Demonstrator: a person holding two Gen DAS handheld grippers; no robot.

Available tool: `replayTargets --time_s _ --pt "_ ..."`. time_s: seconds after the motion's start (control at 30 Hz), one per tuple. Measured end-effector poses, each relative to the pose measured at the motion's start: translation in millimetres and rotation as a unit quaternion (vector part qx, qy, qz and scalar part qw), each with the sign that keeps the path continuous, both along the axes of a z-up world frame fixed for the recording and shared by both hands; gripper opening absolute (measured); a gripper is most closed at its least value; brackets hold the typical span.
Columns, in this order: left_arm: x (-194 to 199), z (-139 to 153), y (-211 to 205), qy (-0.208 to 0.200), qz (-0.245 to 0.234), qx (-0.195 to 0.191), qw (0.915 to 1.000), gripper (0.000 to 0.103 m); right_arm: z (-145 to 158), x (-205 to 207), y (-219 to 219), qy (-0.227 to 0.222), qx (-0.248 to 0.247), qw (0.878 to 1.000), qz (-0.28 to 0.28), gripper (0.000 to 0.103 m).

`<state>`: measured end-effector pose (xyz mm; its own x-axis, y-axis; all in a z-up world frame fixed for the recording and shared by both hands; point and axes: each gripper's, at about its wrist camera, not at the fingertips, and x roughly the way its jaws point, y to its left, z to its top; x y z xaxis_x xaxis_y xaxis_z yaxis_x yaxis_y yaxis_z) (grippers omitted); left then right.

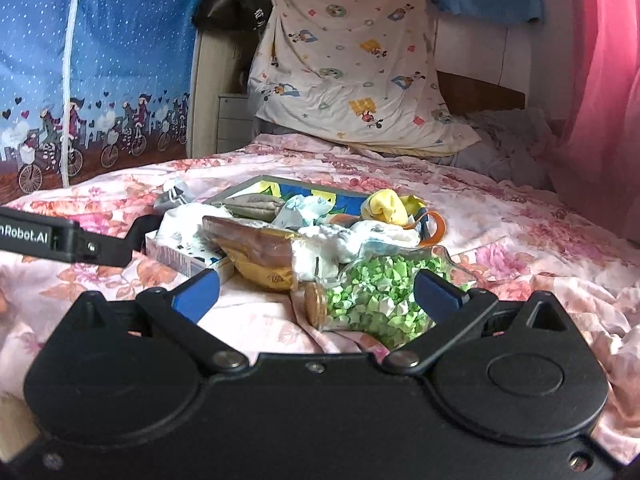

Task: Organize soft objects
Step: 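Move both tools back over the remaining pile of items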

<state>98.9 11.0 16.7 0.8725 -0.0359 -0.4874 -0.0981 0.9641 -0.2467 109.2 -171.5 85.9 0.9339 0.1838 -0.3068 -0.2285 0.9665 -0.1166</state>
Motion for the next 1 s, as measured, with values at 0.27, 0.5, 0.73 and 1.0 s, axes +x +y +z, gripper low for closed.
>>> replayTargets --time_s 0.27,0.5,0.73,1.0 --pt "0 2 9 0.003 0.017 -0.013 0.9998 0.102 -9 0 7 0.011 -0.008 1.000 0.008 0.102" --pt "1 2 10 0.003 0.016 -0.012 0.9998 0.102 -11 2 8 0.013 -0.007 1.000 0.018 0.102" --pt "1 3 10 -0.009 0.010 -0.003 0.9999 0.102 -12 2 9 0.017 -0.005 0.999 0.027 0.102" --pt "2 6 14 -0.020 0.014 0.001 0.9997 0.102 -15 3 8 0.021 -0.003 0.999 0.033 0.102"
